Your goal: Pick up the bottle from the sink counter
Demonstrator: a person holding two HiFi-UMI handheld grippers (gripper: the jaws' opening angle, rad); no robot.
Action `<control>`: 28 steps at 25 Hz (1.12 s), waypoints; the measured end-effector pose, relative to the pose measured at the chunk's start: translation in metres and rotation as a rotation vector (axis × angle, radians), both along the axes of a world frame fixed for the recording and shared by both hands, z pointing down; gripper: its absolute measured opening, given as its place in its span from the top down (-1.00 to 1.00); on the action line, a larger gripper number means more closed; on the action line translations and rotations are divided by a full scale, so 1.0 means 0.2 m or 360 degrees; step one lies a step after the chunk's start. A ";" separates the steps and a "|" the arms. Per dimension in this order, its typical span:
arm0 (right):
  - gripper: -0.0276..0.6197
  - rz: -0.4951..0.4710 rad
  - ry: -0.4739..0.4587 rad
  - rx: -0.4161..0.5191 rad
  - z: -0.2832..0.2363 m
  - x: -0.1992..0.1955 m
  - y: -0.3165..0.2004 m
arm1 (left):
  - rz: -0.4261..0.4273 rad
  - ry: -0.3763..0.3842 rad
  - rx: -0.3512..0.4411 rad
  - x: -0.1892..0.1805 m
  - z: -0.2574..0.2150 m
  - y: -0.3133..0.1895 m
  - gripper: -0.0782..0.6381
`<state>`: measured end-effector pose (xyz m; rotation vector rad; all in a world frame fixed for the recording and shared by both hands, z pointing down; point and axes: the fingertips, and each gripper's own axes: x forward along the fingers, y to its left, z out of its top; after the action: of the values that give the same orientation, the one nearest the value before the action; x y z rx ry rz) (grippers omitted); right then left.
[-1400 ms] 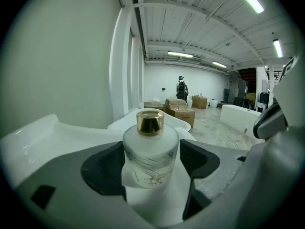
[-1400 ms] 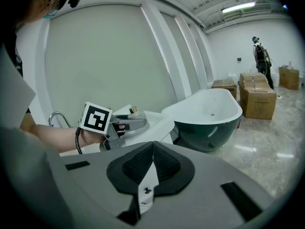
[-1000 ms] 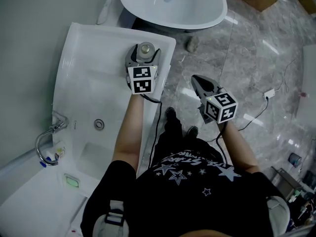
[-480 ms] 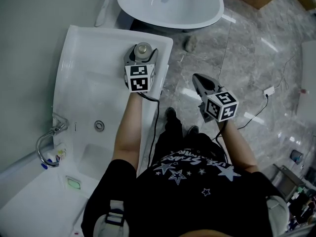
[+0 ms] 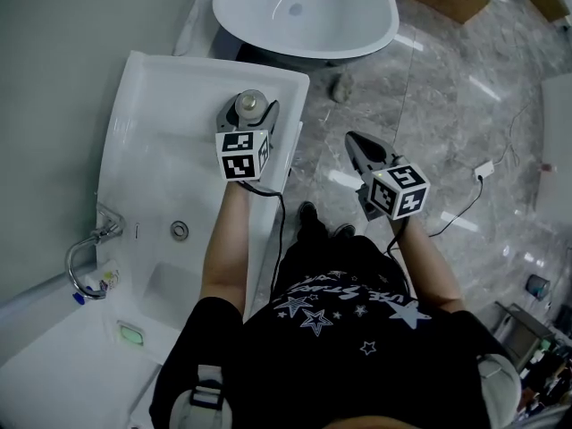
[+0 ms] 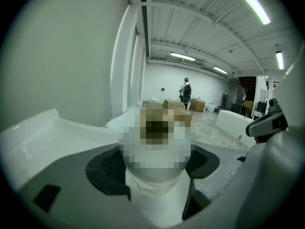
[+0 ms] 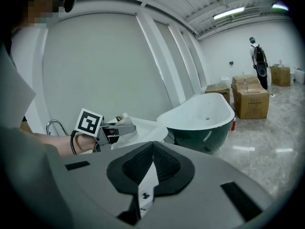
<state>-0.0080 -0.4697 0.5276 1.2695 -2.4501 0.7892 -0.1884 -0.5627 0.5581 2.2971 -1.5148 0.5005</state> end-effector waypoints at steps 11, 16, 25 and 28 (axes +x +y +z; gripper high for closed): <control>0.90 -0.0111 -0.0047 0.0016 -0.01 -0.05 0.14 | 0.0020 0.0038 0.0074 0.06 -0.19 0.33 -0.17; 0.90 -0.0173 -0.0092 0.0048 -0.02 -0.06 0.27 | -0.0029 0.0045 0.0130 0.08 -0.28 0.56 -0.17; 0.90 -0.0279 -0.0170 0.0160 -0.22 0.01 0.66 | -0.0125 0.0006 0.0149 0.18 -0.42 1.09 -0.17; 0.90 -0.0297 -0.0194 0.0191 -0.29 0.06 0.78 | -0.0140 0.0012 0.0170 0.25 -0.48 1.25 -0.17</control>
<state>0.0042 -0.3132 0.4705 1.0381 -2.7019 0.6978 -0.1384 -0.3123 0.4613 2.2961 -1.6679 0.3960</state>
